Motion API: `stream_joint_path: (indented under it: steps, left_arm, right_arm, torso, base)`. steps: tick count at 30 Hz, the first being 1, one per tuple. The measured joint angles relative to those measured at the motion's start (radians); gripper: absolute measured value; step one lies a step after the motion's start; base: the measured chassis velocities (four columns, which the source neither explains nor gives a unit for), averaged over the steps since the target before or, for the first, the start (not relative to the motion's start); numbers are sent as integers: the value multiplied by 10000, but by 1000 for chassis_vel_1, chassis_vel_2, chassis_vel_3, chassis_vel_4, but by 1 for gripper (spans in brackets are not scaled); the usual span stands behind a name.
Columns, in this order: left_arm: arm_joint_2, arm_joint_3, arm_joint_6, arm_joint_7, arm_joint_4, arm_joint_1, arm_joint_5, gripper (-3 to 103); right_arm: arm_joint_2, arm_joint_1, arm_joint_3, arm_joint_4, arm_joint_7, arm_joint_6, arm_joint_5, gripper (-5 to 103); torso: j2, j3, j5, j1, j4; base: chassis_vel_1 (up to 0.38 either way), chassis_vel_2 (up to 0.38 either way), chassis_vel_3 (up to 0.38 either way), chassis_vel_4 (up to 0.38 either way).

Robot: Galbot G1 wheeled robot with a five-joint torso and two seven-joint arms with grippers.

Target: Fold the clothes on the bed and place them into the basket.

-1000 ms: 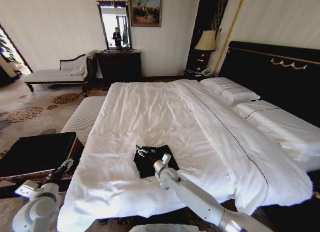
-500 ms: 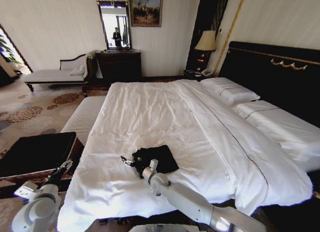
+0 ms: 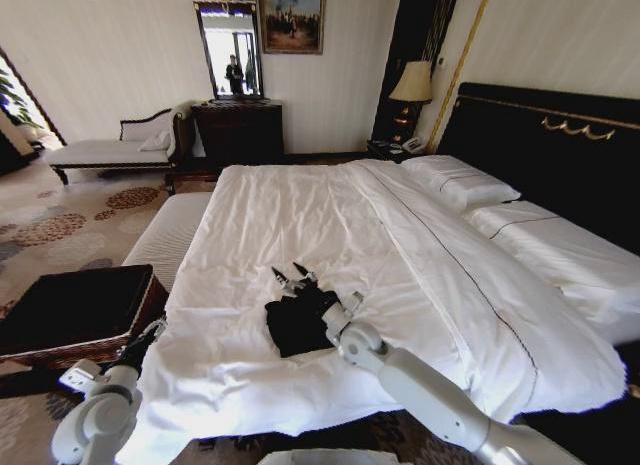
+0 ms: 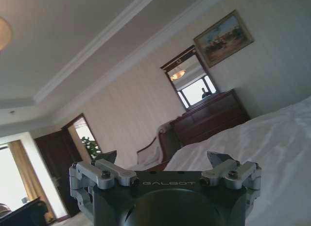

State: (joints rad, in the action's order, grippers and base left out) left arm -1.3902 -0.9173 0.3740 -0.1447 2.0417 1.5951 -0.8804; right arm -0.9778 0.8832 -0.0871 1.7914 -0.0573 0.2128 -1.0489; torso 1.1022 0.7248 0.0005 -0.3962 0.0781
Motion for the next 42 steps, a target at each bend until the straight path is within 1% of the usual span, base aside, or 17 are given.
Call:
stream_joint_path:
  steps: [2, 3, 5, 7, 8, 9, 10, 12, 15, 16, 18, 24, 28, 29, 31, 34, 42]
  left_arm:
    - [-102, 569, -91, 309, 61, 230, 302, 100]
    - [-102, 569, -91, 309, 61, 230, 302, 100]
    - [-192, 1320, -227, 877, 313, 491, 497, 100]
    - [-189, 2006, -267, 1341, 597, 698, 349, 100]
    - [-189, 2006, -267, 1341, 597, 698, 349, 100]
    - [-164, 2215, -272, 1482, 666, 754, 296, 100]
    - [-45, 2710, -288, 1756, 755, 860, 229, 100]
    - [146, 3245, -295, 1981, 719, 896, 190, 100]
    - [255, 3458, -289, 2074, 621, 872, 78, 100]
    - [372, 3714, -166, 2134, 421, 755, -327, 100]
    - [390, 3891, -10, 2122, 171, 599, -603, 100]
    - [187, 4298, 206, 1967, -552, 153, -665, 100]
    - [-2, 4441, 317, 1864, -978, -152, -529, 100]
    - [-93, 4458, 376, 1807, -1139, -287, -511, 100]
    - [-140, 4516, 442, 1720, -1391, -532, -549, 100]
    - [-153, 4606, 467, 1666, -1638, -782, -639, 100]
    - [-331, 4998, 486, 1660, -2340, -1533, -762, 100]
  right_arm:
    - [85, 381, 651, -113, -454, -66, 332, 100]
    - [85, 381, 651, -113, -454, -66, 332, 100]
    - [102, 855, 1500, -310, -1181, -194, 1180, 100]
    - [70, 1231, 2153, -312, -1931, -537, 1822, 100]
    - [70, 1231, 2153, -312, -1931, -537, 1822, 100]
    - [58, 1367, 2389, -283, -2324, -781, 2014, 100]
    - [35, 1681, 2871, -166, -3262, -1381, 2214, 100]
    - [14, 2082, 3311, -20, -4117, -1800, 2123, 100]
    - [9, 2313, 3514, 45, -4393, -1911, 2085, 100]
    - [3, 2657, 3741, 104, -4621, -1986, 2107, 100]
    - [-10, 2872, 3842, 132, -4747, -2008, 2135, 100]
    - [-90, 3133, 3858, 173, -4927, -2100, 2146, 100]
    - [-157, 2967, 3529, 52, -5014, -2189, 2167, 100]
    - [-200, 2786, 3311, -88, -5027, -2253, 2169, 100]
    - [-262, 2658, 3144, -248, -5028, -2327, 2184, 100]
    - [-322, 2590, 3051, -372, -5032, -2387, 2194, 100]
    - [-469, 2422, 2932, -755, -5024, -2416, 2342, 100]
  torso:
    - [0, 0, -2, 1, -1]
    - [0, 0, -2, 1, -1]
    - [1, 0, 1, 2, -4]
    - [0, 0, 0, 1, -4]
    - [0, 0, 0, 1, -4]
    - [0, 0, 1, 1, -4]
    - [0, -1, 0, 1, -1]
    - [0, -1, -1, 1, 0]
    - [1, -1, -2, 1, -1]
    - [1, -1, -3, 2, -2]
    - [1, -1, -3, 2, -1]
    - [1, -1, -5, 1, -1]
    - [1, -1, -5, 1, -1]
    - [1, -1, -5, 1, -7]
    - [1, 0, -4, 1, -8]
    - [1, 0, -5, 1, 0]
    - [0, 0, -4, 1, -3]
  base:
    - [0, 0, 0, 0]
    - [0, 0, 0, 0]
    - [0, 0, 0, 0]
    - [0, 0, 0, 0]
    - [0, 0, 0, 0]
    - [0, 0, 0, 0]
    - [0, 0, 0, 0]
    - [0, 0, 0, 0]
    - [0, 0, 0, 0]
    - [0, 0, 0, 0]
    - [0, 0, 0, 0]
    - [0, 0, 0, 0]
    - [0, 0, 0, 0]
    - [0, 0, 0, 0]
    - [0, 0, 0, 0]
    - [0, 0, 0, 0]
    - [0, 0, 0, 0]
